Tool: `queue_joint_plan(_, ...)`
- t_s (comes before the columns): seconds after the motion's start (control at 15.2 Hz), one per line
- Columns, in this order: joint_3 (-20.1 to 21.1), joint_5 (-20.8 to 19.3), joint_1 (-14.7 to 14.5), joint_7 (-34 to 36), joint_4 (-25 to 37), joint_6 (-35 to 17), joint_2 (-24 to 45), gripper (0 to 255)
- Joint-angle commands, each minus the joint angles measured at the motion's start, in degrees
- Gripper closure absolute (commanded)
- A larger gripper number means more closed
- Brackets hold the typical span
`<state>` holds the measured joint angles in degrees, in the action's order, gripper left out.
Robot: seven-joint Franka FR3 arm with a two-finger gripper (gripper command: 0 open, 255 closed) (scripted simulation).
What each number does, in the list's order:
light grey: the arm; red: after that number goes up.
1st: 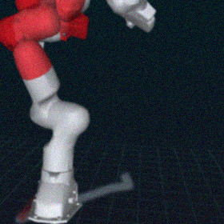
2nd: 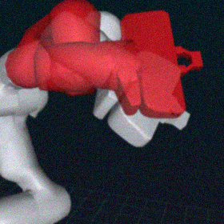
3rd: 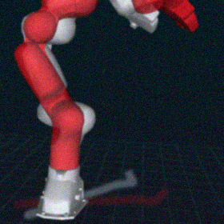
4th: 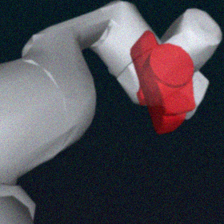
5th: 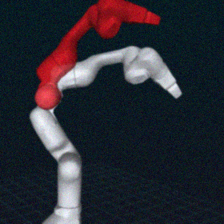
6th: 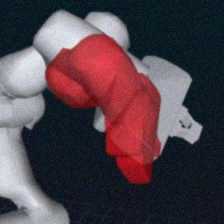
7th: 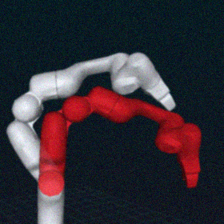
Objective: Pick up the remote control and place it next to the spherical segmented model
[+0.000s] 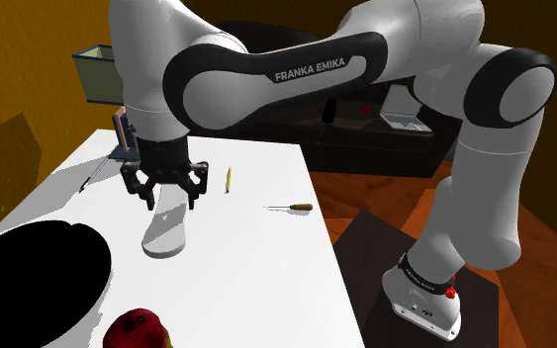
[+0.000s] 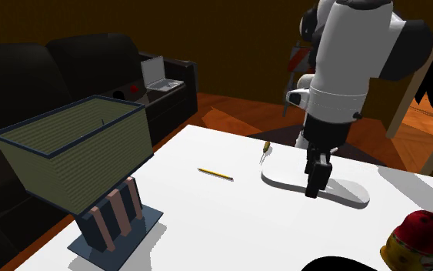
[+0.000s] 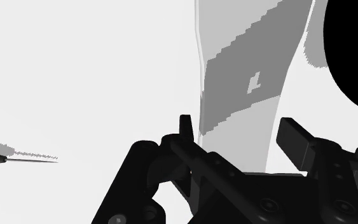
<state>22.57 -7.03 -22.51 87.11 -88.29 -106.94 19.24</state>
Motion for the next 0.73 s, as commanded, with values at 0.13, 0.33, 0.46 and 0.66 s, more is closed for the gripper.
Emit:
queue_joint_plan(0.13, -0.11, -0.19, 0.11, 0.16, -2.71, -3.00, 0.27, 255)
queue_joint_plan(0.33, -0.22, -0.43, 0.13, 0.32, -4.40, -5.12, 0.73, 255)
queue_joint_plan(0.46, -0.30, -0.62, 0.12, 0.45, -5.44, -6.50, 1.11, 255)
queue_joint_plan(0.66, -0.44, -0.95, 0.09, 0.65, -6.89, -8.54, 1.75, 255)
